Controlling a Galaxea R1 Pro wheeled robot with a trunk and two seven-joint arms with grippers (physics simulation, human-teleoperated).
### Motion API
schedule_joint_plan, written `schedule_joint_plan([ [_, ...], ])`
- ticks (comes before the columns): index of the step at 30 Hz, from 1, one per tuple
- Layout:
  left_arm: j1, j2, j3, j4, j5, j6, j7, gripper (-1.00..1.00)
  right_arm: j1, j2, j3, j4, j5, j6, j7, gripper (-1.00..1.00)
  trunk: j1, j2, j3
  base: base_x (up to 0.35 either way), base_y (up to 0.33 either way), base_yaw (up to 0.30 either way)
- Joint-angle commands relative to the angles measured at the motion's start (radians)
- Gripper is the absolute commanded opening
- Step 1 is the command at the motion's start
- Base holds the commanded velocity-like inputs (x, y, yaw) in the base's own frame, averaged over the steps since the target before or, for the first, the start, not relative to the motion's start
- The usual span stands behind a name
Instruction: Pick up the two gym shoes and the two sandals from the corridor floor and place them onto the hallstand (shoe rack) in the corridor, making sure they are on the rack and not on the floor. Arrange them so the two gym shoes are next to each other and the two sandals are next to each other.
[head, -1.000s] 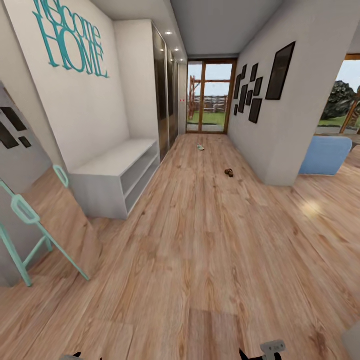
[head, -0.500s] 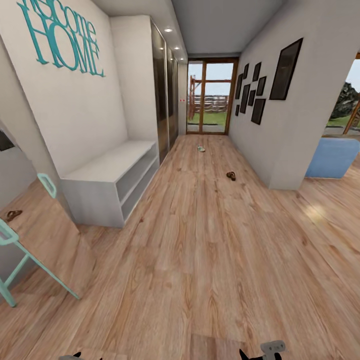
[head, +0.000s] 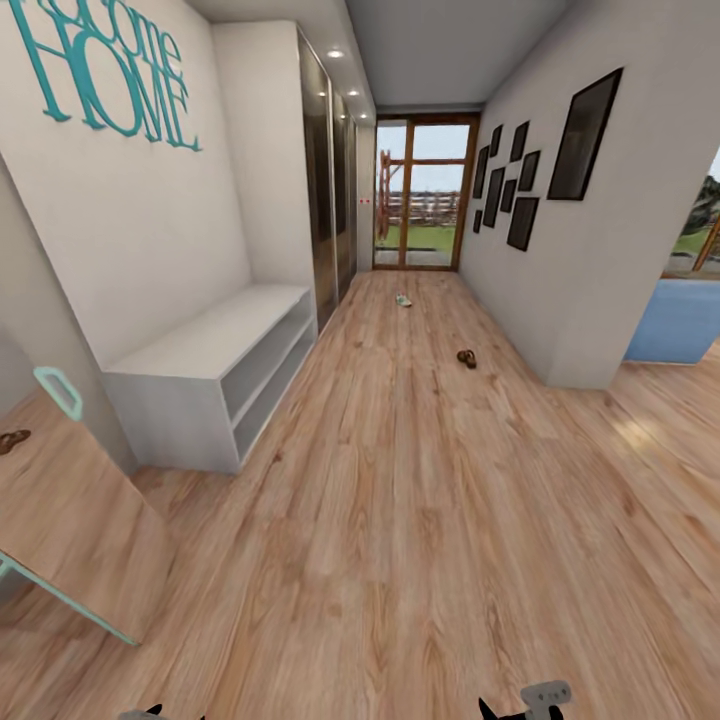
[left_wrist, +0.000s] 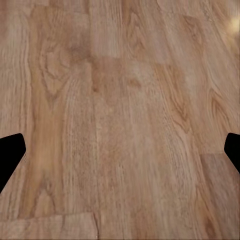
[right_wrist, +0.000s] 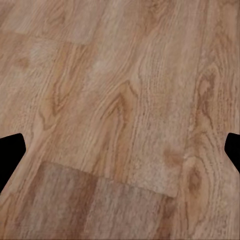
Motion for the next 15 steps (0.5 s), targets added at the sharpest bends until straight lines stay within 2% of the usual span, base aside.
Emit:
schedule_joint_plan([
  [1,-0.001,-0.001,0.006,0.001,-0.003,-0.003,-0.006,1.00,-0.001,0.000,0.007,0.001,-0.009,-0.003,0.004,1.00,0.000,0.000,-0.001,0.336,0.000,0.000],
  [15,-0.001,-0.001,0.007,0.001,-0.003,-0.003,-0.006,1.00,-0.001,0.000,0.007,0.001,-0.009,-0.003,0.004,1.00,0.000,0.000,-0.001,0.335,0.000,0.000],
])
